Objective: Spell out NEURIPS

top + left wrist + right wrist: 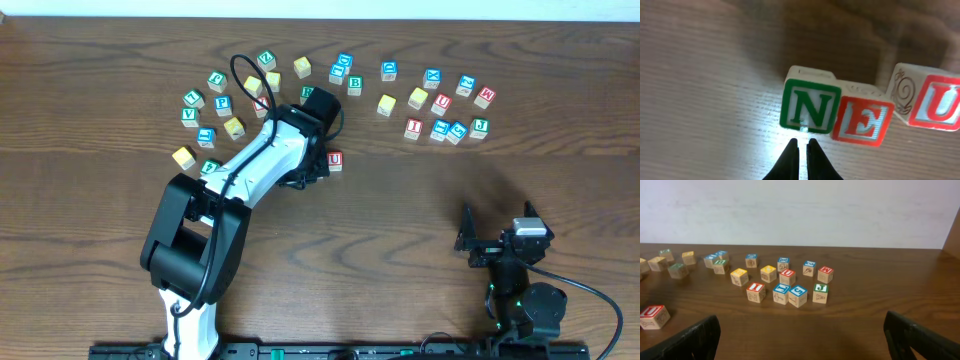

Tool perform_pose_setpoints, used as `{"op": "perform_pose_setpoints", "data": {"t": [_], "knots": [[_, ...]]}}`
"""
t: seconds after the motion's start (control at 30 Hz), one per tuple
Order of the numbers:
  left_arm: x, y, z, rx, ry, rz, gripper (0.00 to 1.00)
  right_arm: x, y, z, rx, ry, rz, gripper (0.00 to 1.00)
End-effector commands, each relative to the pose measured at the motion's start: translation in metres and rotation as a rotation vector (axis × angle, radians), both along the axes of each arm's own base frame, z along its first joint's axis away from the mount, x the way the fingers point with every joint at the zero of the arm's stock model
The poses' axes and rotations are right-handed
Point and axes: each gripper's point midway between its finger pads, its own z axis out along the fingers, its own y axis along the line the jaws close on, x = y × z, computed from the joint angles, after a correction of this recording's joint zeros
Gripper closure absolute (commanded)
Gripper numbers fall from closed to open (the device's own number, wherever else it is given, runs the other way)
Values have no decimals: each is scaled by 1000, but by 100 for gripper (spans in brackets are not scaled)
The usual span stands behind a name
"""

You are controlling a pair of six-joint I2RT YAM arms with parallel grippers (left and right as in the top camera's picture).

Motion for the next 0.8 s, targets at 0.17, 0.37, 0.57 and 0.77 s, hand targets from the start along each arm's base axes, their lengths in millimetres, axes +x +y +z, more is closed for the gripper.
{"op": "perform_pose_setpoints", "data": {"t": [0.17, 0.37, 0.57, 0.77], "knots": [[5, 1, -19, 22, 9, -21, 92, 0, 0, 0, 9, -1, -1, 1], [9, 0, -19, 20, -9, -35, 92, 0, 0, 0, 9, -1, -1, 1], [13, 1, -19, 34, -24, -46, 92, 0, 0, 0, 9, -1, -1, 1], [12, 7, -19, 68, -27, -54, 92, 0, 0, 0, 9, -1, -1, 1]]}}
